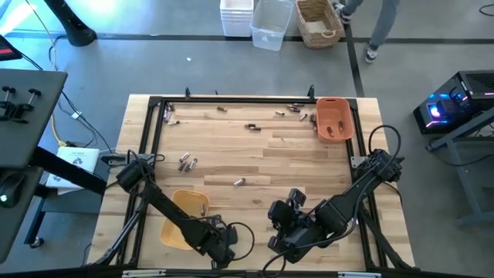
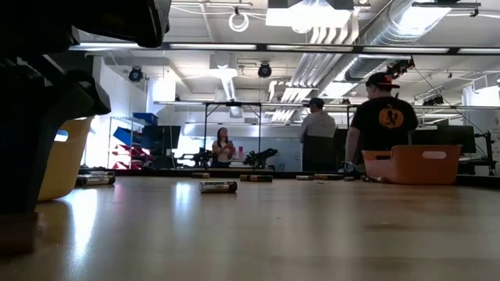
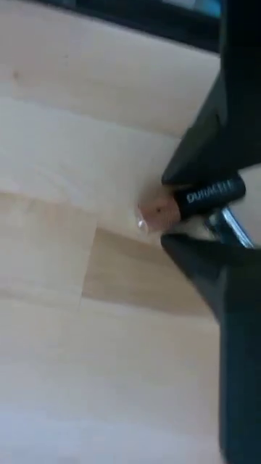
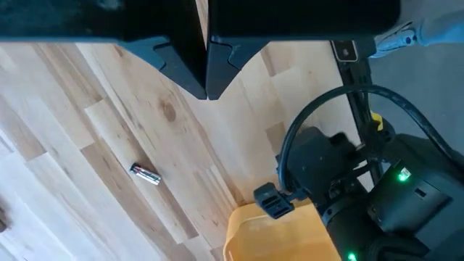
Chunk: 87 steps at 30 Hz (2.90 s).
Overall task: Sort batteries
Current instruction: Put the black battery into the orange bin
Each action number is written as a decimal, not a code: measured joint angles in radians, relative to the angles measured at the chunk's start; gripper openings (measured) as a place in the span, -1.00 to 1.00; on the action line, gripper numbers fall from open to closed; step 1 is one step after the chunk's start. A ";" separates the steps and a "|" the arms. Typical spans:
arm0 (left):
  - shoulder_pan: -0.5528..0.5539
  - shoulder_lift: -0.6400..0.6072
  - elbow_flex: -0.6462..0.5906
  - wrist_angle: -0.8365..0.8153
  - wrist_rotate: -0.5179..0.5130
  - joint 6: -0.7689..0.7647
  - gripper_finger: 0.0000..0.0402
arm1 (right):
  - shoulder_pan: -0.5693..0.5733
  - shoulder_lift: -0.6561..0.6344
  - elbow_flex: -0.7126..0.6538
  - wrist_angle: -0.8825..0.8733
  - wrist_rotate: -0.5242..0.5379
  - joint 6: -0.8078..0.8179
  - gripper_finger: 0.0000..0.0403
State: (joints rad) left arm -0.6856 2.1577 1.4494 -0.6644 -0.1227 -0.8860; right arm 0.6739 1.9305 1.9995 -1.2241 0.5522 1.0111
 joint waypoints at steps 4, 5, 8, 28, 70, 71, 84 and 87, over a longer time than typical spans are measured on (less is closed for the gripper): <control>0.006 0.004 0.000 0.008 -0.003 0.023 -0.85 | 0.000 0.000 0.000 -0.008 0.002 0.002 -1.00; 0.010 0.002 0.000 0.009 -0.003 0.024 -0.85 | 0.000 0.000 0.000 -0.008 0.005 0.005 -1.00; 0.024 -0.016 -0.006 0.007 -0.003 0.070 -0.85 | 0.000 0.000 0.000 -0.010 0.017 0.011 -1.00; 0.099 -0.418 -0.011 -0.114 -0.160 0.300 -0.85 | -0.037 -0.092 0.000 -0.014 0.155 0.000 -1.00; -0.105 -1.106 -0.594 -0.071 -0.275 0.303 -0.85 | -0.397 -0.094 0.000 0.258 -0.229 -0.246 -1.00; -0.072 -1.130 -0.593 -0.044 -0.275 0.349 -0.85 | -0.400 -0.095 0.000 0.248 -0.230 -0.251 -1.00; 0.598 -1.008 -0.554 0.462 -0.044 0.794 -0.85 | -0.628 -0.131 0.000 0.101 -0.360 -0.718 -1.00; 0.725 -0.915 -0.491 0.448 -0.025 0.811 -0.85 | -0.739 -0.158 0.000 0.081 -0.431 -0.845 -1.00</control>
State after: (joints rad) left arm 0.0395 1.2428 0.9580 -0.2160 -0.1476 -0.0750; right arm -0.0650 1.7724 1.9999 -1.1430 0.1210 0.1657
